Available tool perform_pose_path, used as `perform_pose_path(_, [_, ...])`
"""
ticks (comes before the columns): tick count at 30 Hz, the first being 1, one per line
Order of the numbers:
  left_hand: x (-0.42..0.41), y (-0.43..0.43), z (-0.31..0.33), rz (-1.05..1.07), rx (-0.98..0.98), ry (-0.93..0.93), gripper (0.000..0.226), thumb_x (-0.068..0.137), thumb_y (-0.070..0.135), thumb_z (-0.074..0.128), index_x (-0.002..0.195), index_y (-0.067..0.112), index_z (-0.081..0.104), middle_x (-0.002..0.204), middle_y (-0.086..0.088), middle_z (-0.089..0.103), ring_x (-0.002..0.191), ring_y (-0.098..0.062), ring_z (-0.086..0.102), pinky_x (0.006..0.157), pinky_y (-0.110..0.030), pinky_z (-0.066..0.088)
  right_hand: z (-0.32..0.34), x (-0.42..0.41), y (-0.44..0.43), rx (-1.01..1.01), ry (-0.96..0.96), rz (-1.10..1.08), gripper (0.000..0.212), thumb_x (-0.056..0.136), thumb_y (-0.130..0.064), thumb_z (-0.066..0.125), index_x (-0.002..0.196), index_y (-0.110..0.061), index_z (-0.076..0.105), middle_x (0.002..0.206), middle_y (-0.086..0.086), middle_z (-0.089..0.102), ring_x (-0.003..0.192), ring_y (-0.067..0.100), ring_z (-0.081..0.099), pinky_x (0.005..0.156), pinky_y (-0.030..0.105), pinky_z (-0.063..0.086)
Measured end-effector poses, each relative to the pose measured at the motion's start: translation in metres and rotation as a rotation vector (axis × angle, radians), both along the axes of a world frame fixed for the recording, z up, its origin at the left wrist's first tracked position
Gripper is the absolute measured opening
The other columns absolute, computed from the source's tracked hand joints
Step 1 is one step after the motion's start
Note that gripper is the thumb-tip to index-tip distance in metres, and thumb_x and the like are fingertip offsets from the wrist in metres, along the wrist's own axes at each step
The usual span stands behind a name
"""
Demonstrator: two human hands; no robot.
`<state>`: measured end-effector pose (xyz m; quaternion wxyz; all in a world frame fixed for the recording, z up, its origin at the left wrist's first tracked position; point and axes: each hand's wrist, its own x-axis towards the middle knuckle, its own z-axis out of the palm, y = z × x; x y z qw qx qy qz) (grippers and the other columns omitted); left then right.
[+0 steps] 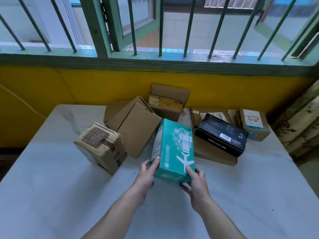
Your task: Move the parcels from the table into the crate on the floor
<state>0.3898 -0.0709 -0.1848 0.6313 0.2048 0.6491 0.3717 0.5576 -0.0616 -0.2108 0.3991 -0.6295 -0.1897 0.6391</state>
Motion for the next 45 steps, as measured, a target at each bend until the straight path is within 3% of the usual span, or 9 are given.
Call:
perform_pose_path(3, [-0.003,-0.005,0.009,-0.021,0.05,-0.092,0.068,0.076,0.066,0.066,0.13,0.034,0.039,0.127,0.006,0.06,0.118,-0.016,0.057,0.102,-0.045,0.047,0.0,-0.009,-0.009,0.006,0.129,-0.042,0.025,0.098,-0.029,0.056,0.121,-0.024,0.048,0.114,0.007,0.069,0.106,0.025,0.067,0.09,0.05,0.056])
perform_pose_path(8, [-0.014,-0.013,0.014,0.089,0.255,-0.117,0.068,0.063,0.042,0.083,0.121,0.021,0.054,0.11,0.002,0.071,0.09,-0.007,0.072,0.073,-0.026,0.06,0.007,-0.023,-0.017,0.048,-0.013,0.013,0.023,0.098,-0.026,0.058,0.12,-0.018,0.057,0.122,0.007,0.064,0.11,0.023,0.062,0.088,0.038,0.05])
perform_pose_path(11, [-0.019,-0.017,0.008,0.085,0.343,0.02,0.058,0.071,0.031,0.084,0.122,0.024,0.056,0.115,0.002,0.069,0.105,-0.014,0.068,0.087,-0.034,0.059,0.018,-0.035,-0.016,0.149,-0.103,0.041,0.045,0.095,-0.03,0.062,0.137,-0.03,0.045,0.126,-0.003,0.057,0.115,0.016,0.056,0.094,0.036,0.044])
perform_pose_path(18, [-0.044,-0.015,0.01,0.12,0.463,-0.009,0.045,0.073,0.02,0.083,0.112,0.031,0.066,0.115,0.001,0.072,0.104,-0.012,0.069,0.072,-0.022,0.058,0.051,-0.041,-0.001,0.332,-0.172,0.035,0.034,0.097,-0.046,0.051,0.129,-0.034,0.051,0.121,-0.008,0.063,0.122,0.014,0.052,0.102,0.038,0.04])
perform_pose_path(25, [-0.081,-0.012,0.036,0.096,0.584,-0.074,0.056,0.059,0.039,0.088,0.11,0.028,0.065,0.101,-0.002,0.073,0.1,-0.025,0.071,0.072,-0.033,0.06,0.082,-0.021,0.019,0.422,-0.18,-0.061,0.051,0.097,-0.06,0.038,0.136,-0.033,0.053,0.127,0.002,0.064,0.12,0.022,0.057,0.112,0.046,0.034])
perform_pose_path(29, [-0.086,-0.013,0.048,0.115,0.607,-0.171,0.038,0.074,0.029,0.082,0.11,0.027,0.068,0.108,-0.007,0.073,0.103,-0.029,0.071,0.072,-0.036,0.062,0.101,-0.029,0.014,0.498,-0.127,0.097,0.045,0.096,-0.06,0.038,0.1,-0.034,0.075,0.095,0.004,0.075,0.091,0.015,0.071,0.088,0.032,0.046])
perform_pose_path(34, [-0.093,-0.005,0.077,0.143,0.707,-0.189,0.027,0.084,0.033,0.066,0.111,0.034,0.066,0.114,-0.007,0.07,0.107,-0.029,0.069,0.078,-0.041,0.061,0.119,-0.051,0.008,0.659,-0.148,-0.047,0.046,0.091,-0.058,0.043,0.112,-0.025,0.068,0.087,0.0,0.073,0.081,0.008,0.071,0.06,0.015,0.053])
perform_pose_path(39, [-0.104,-0.001,0.113,0.182,0.824,-0.228,0.027,0.084,0.023,0.06,0.11,0.025,0.068,0.118,-0.008,0.067,0.107,-0.032,0.068,0.079,-0.042,0.06,0.133,-0.068,-0.004,0.795,-0.156,-0.195,0.031,0.093,-0.051,0.044,0.098,-0.035,0.071,0.084,-0.005,0.072,0.08,0.003,0.068,0.061,0.016,0.053])
perform_pose_path(45, [-0.117,-0.015,0.132,0.166,0.883,-0.259,0.03,0.081,0.018,0.057,0.11,0.018,0.065,0.11,-0.007,0.068,0.101,-0.029,0.069,0.074,-0.036,0.061,0.142,-0.08,-0.021,0.858,-0.181,-0.228,0.045,0.092,-0.043,0.041,0.121,-0.015,0.061,0.099,0.006,0.071,0.093,0.014,0.068,0.066,0.021,0.055])
